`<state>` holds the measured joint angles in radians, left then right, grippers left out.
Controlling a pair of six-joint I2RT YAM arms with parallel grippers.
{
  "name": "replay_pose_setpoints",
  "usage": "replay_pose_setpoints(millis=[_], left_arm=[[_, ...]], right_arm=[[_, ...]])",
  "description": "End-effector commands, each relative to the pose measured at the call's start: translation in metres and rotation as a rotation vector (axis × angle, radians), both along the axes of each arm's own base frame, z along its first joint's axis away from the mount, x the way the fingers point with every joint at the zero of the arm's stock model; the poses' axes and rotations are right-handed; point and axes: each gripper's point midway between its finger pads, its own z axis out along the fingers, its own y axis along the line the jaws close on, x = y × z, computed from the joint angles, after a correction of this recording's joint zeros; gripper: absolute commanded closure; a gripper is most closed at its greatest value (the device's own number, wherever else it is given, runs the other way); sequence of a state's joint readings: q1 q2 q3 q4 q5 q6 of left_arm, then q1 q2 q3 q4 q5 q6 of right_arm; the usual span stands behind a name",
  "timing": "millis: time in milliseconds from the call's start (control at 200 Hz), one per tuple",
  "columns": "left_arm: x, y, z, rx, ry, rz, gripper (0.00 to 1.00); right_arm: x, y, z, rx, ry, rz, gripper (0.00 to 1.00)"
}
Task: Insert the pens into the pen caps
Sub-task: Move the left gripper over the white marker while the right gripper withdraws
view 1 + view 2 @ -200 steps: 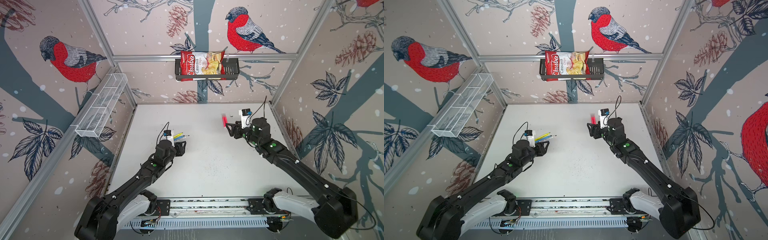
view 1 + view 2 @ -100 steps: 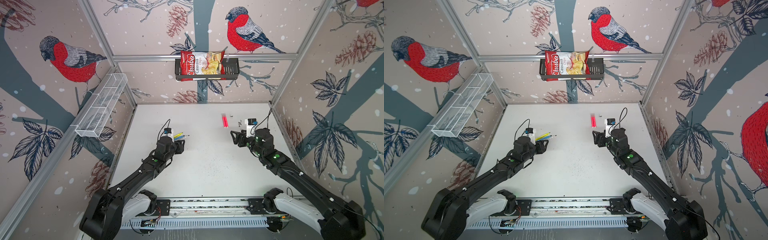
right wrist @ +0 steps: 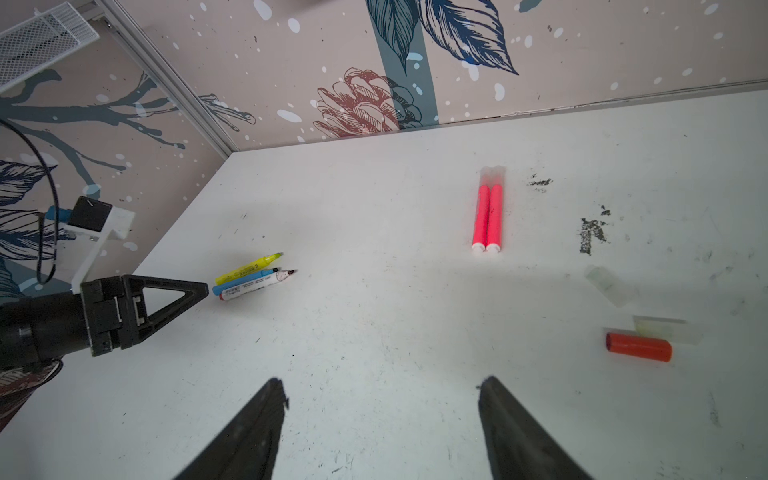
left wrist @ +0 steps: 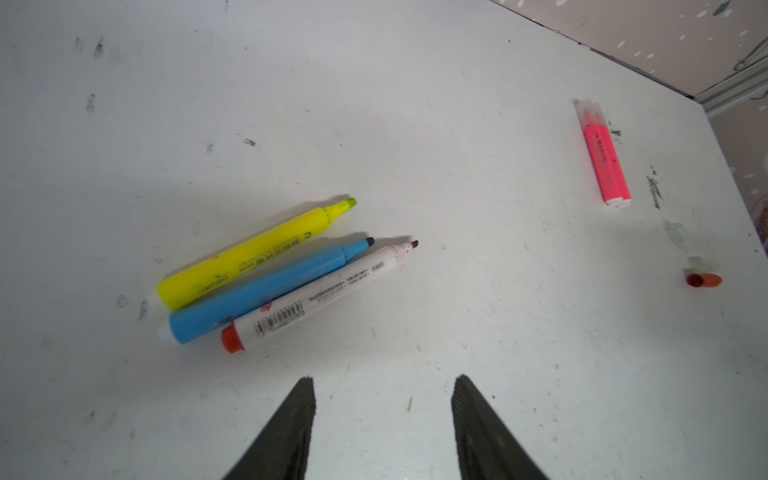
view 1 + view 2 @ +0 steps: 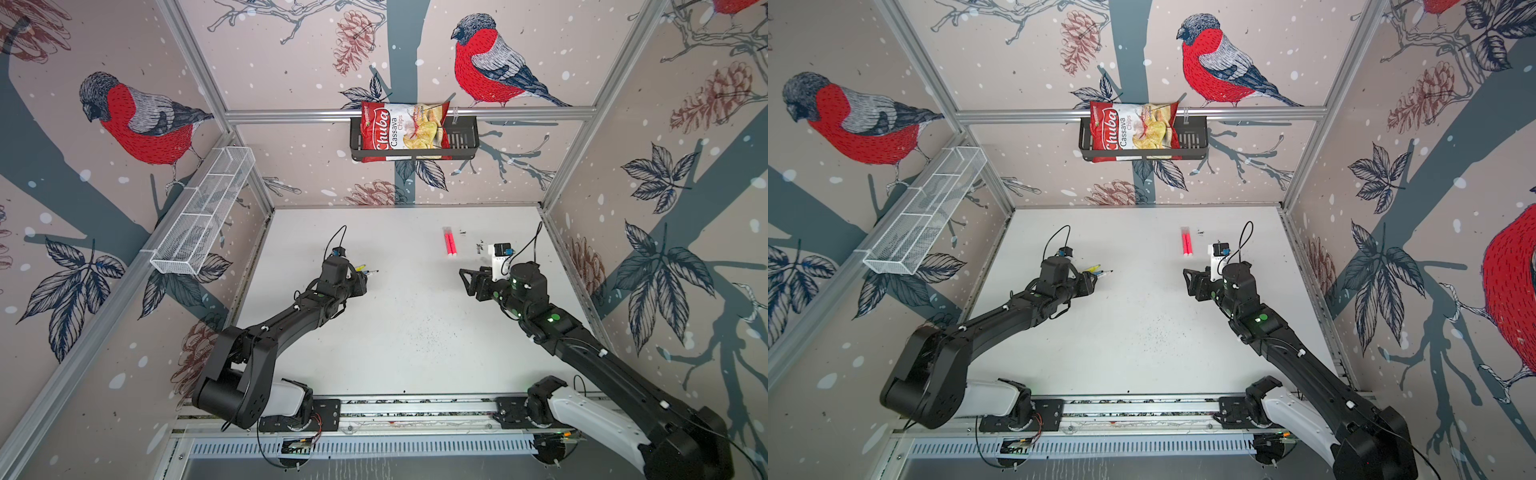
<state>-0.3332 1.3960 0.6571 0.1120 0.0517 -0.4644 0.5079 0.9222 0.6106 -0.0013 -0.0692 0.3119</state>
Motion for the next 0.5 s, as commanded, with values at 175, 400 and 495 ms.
replay_pose_setpoints(millis=[175,400,495], left_arm=[[0.014,0.013,-0.014,0.021,0.021,0.027,0.46],[0.02,0.013,-0.029,0.037,0.065,0.018,0.46],[0.023,0.014,-0.032,0.041,0.067,0.02,0.47]], right_arm=[[-0.006,0.003,-0.002,0.007,-0.01,0.032,0.26],[-0.008,0.004,-0.008,0.015,0.003,0.037,0.25],[-0.008,0.005,-0.008,0.023,0.005,0.042,0.26]])
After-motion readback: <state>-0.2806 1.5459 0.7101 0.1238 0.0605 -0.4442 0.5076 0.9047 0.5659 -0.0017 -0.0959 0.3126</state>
